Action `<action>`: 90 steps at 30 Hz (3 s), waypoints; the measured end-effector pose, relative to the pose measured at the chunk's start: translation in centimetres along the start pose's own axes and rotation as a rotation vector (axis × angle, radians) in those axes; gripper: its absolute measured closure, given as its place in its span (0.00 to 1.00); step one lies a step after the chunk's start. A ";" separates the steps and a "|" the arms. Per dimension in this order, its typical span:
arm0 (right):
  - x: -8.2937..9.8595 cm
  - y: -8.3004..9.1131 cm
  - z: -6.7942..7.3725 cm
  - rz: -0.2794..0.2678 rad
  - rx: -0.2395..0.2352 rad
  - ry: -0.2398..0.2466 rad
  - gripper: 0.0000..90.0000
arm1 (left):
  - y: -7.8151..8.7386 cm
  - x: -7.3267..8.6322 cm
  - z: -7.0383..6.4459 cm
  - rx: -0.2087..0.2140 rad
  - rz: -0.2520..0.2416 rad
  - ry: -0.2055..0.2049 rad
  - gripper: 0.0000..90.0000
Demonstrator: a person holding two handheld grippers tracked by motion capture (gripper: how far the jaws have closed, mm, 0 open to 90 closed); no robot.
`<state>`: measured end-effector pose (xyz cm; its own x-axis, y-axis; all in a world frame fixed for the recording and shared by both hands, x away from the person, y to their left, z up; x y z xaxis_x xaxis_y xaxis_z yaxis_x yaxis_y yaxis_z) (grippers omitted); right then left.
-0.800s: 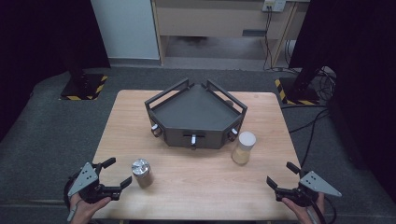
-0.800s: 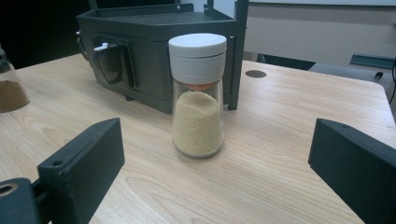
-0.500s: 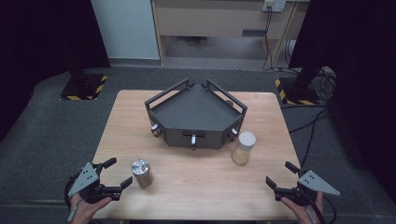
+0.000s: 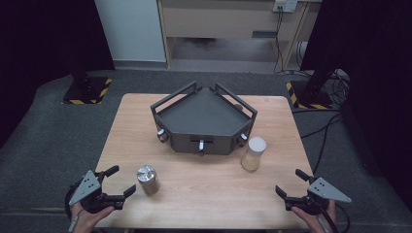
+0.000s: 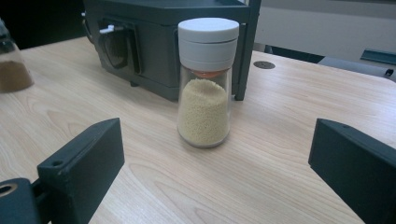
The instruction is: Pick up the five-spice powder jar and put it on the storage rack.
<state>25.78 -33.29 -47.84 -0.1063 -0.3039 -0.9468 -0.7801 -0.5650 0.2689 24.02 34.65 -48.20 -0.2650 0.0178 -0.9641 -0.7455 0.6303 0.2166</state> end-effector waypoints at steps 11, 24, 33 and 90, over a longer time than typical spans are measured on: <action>0.1 0.0 0.0 0.006 -0.007 -0.003 0.04 | 1.9 -1.4 0.1 -0.006 0.086 -0.013 0.04; 0.2 0.0 -0.1 0.000 -0.010 -0.015 0.05 | 1.0 -5.8 -0.3 0.046 0.231 -0.118 0.03; 0.2 0.0 -0.1 -0.003 -0.011 -0.013 0.05 | -1.7 -6.5 0.4 0.124 0.284 -0.133 0.04; 0.2 0.0 -0.1 -0.001 0.000 -0.006 0.06 | -8.1 -5.8 1.6 0.317 0.303 -0.168 0.37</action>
<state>25.79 -33.46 -48.00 -0.1096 -0.2985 -0.9481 -0.7803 -0.5651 0.2681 32.59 30.72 -44.62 -0.3198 0.3465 -0.8818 -0.4196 0.7827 0.4597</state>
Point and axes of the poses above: each handheld gripper's, and its own axes: y roughly backward along the jaws, x roughly out of its underside, z roughly to its left, the point moved 10 cm from there along -y, roughly forward along the jaws, and after that the axes turned 8 degrees about y, right-handed, at the moved point
